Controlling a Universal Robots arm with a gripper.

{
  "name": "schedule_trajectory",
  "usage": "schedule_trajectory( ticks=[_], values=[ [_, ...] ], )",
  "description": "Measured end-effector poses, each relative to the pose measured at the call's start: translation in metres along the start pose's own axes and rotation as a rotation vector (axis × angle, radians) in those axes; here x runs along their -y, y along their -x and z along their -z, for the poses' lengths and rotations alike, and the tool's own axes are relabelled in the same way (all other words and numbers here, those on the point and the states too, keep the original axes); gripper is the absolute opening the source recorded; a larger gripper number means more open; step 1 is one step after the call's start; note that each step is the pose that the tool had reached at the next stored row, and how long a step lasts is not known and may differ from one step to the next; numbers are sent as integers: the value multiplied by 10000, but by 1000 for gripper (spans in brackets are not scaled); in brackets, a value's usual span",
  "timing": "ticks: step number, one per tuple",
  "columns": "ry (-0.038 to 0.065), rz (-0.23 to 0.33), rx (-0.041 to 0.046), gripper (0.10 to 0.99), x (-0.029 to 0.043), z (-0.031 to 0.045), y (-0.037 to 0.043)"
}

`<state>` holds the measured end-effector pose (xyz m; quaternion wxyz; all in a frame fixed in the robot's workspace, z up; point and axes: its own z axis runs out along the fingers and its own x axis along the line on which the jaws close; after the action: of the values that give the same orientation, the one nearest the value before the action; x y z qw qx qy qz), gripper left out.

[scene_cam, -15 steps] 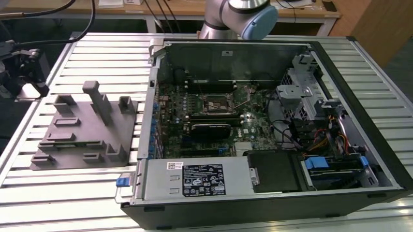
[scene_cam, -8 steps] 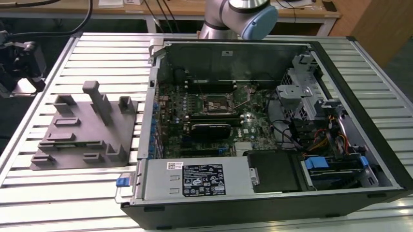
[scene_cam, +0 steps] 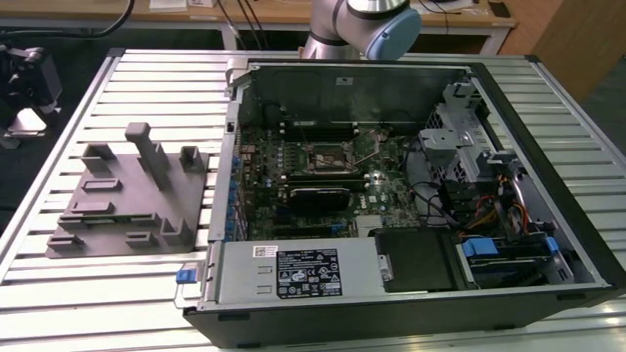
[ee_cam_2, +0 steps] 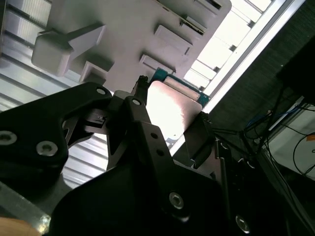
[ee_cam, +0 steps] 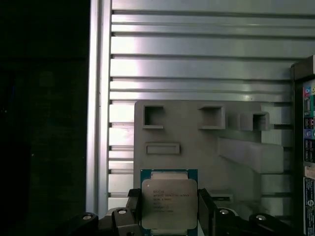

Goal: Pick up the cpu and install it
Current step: 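Pick up the cpu and move it towards the insertion slot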

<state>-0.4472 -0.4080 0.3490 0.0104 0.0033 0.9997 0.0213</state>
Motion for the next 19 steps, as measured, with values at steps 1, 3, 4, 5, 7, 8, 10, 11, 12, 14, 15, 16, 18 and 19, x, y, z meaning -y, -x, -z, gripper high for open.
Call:
schedule_trajectory(
  ticks=[1, 3, 4, 5, 7, 8, 10, 11, 12, 14, 15, 16, 18, 19],
  values=[
    [0, 0, 1, 545, -1, 23, 0],
    [0, 0, 0, 545, -3, 70, 2],
    [0, 0, 0, 545, -4, 95, 2],
    [1, 0, 1, 545, -5, 117, 2],
    [0, 0, -1, 545, -7, 162, 3],
    [0, 0, -1, 545, -8, 184, 4],
    [1, 0, 1, 545, -10, 230, 5],
    [0, 0, 1, 545, -11, 252, 5],
    [0, 0, 0, 545, -12, 277, 6],
    [0, 0, 0, 545, -14, 321, 6],
    [0, 0, 1, 545, -15, 342, 7],
    [1, 0, 1, 545, -16, 365, 8],
    [-1, 0, -1, 545, -18, 411, 8],
    [0, 0, 0, 545, -19, 433, 9]
  ],
)
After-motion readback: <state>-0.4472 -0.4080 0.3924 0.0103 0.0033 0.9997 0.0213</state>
